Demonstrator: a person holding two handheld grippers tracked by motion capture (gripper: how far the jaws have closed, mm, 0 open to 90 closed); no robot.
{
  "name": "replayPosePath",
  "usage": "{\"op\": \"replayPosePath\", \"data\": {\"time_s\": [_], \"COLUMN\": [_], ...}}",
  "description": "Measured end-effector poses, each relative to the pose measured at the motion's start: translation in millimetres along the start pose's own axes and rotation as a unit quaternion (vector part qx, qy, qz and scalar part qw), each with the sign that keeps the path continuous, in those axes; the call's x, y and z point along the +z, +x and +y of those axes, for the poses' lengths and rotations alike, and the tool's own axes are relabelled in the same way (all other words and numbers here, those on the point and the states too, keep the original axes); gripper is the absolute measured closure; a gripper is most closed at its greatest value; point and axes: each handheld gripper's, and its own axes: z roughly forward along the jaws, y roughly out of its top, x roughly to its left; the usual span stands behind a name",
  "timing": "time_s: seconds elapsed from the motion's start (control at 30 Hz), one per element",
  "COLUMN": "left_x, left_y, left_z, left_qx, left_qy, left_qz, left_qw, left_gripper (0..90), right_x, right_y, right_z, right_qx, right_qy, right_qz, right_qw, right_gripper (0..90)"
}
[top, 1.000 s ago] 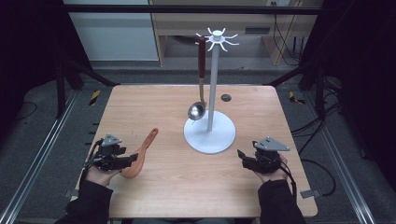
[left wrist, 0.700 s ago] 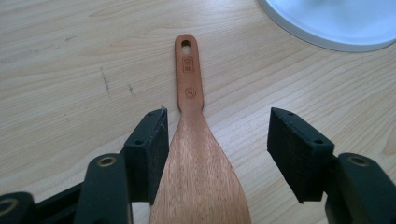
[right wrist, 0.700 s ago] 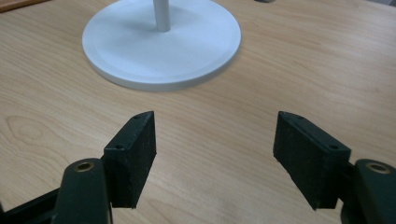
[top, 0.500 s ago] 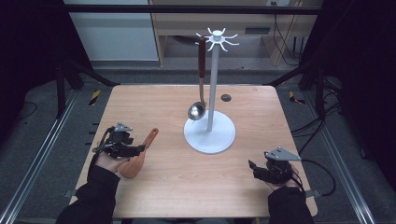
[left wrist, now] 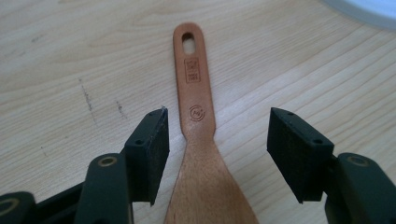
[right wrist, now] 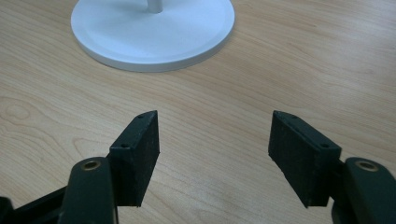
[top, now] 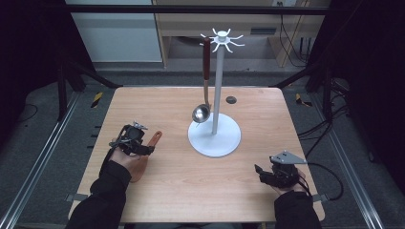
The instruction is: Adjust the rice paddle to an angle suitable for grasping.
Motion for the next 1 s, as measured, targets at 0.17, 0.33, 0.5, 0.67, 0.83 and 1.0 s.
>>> {"op": "replayPosePath", "data": {"time_s": [0.17,0.33,0.5,0.67,0.83,1.0], "left_x": [15.8,25.0,29.2,30.5,29.2,27.1], "left_y": [3.3,6.8,9.7,10.1,11.1,7.9], "left_z": [1.8,2.4,3.1,4.1,4.8,1.8], "left_qx": [-0.006,-0.013,-0.020,-0.024,-0.026,-0.039], "left_qy": [0.026,0.041,0.049,0.048,0.057,0.058], "left_qz": [0.005,0.003,0.000,-0.002,-0.001,0.005], "left_qw": [0.9996,0.9991,0.9986,0.9986,0.9980,0.9975], "left_gripper": [42.0,45.1,50.9,57.5,64.3,65.0], "right_x": [1.1,1.5,1.5,1.1,1.1,0.8], "right_y": [0.3,-0.3,0.0,-0.2,0.0,0.4], "right_z": [0.0,-0.1,-0.1,0.0,0.3,0.3], "right_qx": [-0.002,-0.002,-0.004,-0.004,-0.004,-0.003], "right_qy": [0.004,0.006,0.008,0.009,0.010,0.011], "right_qz": [0.002,0.005,0.007,0.008,0.009,0.010], "right_qw": [1.0000,1.0000,0.9999,0.9999,0.9999,0.9999], "right_gripper": [36.0,38.7,40.7,42.5,43.5,43.8]}}
